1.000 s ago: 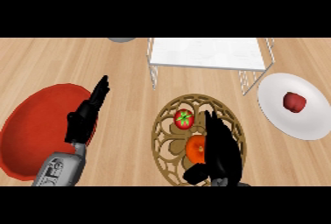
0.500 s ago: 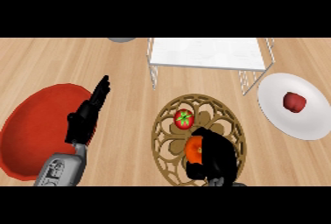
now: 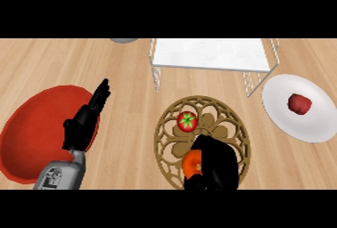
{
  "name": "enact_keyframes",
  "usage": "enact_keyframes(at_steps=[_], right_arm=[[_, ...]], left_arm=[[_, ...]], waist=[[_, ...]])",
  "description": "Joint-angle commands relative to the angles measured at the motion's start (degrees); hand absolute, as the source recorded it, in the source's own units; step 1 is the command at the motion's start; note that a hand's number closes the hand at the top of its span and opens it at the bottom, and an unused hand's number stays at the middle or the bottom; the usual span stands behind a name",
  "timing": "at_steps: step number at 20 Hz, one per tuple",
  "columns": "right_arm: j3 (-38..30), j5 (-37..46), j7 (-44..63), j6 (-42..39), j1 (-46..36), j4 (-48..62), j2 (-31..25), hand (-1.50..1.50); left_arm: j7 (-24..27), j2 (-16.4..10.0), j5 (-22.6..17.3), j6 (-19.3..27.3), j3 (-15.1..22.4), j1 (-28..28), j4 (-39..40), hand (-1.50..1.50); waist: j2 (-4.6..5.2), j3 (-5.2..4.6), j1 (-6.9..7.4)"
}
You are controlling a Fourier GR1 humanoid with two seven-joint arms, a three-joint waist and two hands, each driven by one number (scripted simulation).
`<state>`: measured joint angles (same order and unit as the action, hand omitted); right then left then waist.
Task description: Pick the squash from the placemat and place it in the tiered shelf
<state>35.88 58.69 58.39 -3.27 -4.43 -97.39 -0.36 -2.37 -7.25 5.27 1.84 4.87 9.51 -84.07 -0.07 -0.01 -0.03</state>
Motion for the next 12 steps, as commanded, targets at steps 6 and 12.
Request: enact_keyframes(at_steps=[6, 12], right_arm=[[13.26, -10.82, 14.98, 11.49, -23.69, 14.32, 0.34, 1.5], [12.52, -12.05, 12.48, 27.38, -28.86, 11.67, 0.33, 1.5]], left_arm=[[1.5, 1.92, 1.14, -0.66, 1.62, 3.55, 3.07, 0.0], [0.36, 1.94, 1.38, -0.73, 2.17, 2.64, 1.64, 0.0]], waist=[[0.91, -0.04, 4.41], [0.34, 0.07, 4.79]])
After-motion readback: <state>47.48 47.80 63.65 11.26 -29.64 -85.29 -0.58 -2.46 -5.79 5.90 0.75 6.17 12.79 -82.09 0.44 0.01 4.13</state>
